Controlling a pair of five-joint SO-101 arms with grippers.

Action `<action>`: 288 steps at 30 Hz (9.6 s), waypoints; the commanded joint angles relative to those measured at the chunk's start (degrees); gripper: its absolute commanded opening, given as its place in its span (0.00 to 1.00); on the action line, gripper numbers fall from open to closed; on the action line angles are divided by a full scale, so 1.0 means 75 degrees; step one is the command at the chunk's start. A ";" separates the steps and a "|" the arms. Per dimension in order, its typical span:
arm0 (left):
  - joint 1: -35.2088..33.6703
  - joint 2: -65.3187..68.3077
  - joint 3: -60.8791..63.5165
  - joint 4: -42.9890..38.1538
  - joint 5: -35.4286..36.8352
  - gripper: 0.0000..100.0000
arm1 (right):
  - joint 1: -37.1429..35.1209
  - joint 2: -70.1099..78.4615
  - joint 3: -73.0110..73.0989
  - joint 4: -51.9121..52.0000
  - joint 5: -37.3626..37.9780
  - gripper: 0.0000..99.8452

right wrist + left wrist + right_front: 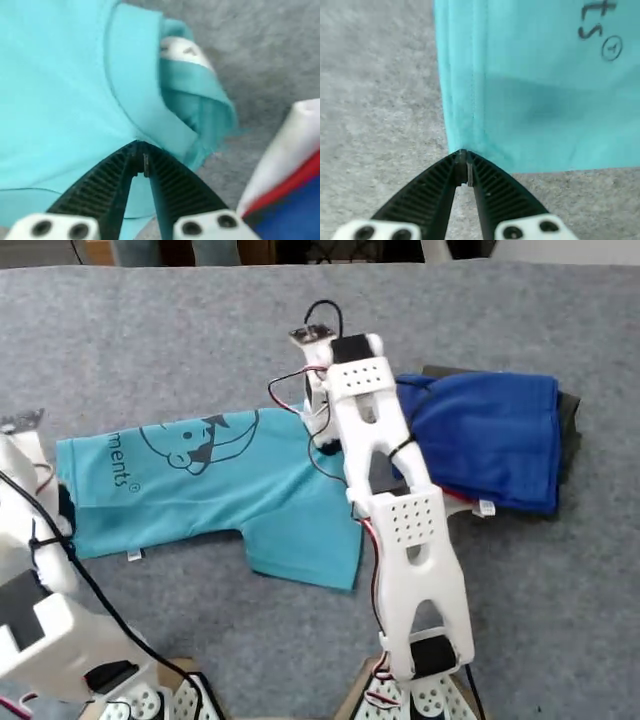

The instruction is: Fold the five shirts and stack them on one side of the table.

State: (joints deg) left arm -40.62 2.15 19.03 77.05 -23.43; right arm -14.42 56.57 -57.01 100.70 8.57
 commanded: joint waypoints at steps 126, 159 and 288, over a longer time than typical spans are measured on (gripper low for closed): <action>0.0486 0.0621 0.1577 -0.5474 0.0645 0.03 | -0.1430 -0.2561 0.2925 -0.0234 0.6423 0.01; 0.0498 0.0621 0.1553 -0.5474 0.0680 0.03 | -0.1489 -0.2655 0.0147 0.0070 0.4067 0.01; 0.7250 0.2977 -0.6230 0.1958 0.4806 0.10 | 0.1782 -0.5152 0.0006 -0.0141 0.2379 0.01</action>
State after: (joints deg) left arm 13.45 25.10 -26.95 91.91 11.12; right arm -1.23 21.49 -54.81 100.44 26.59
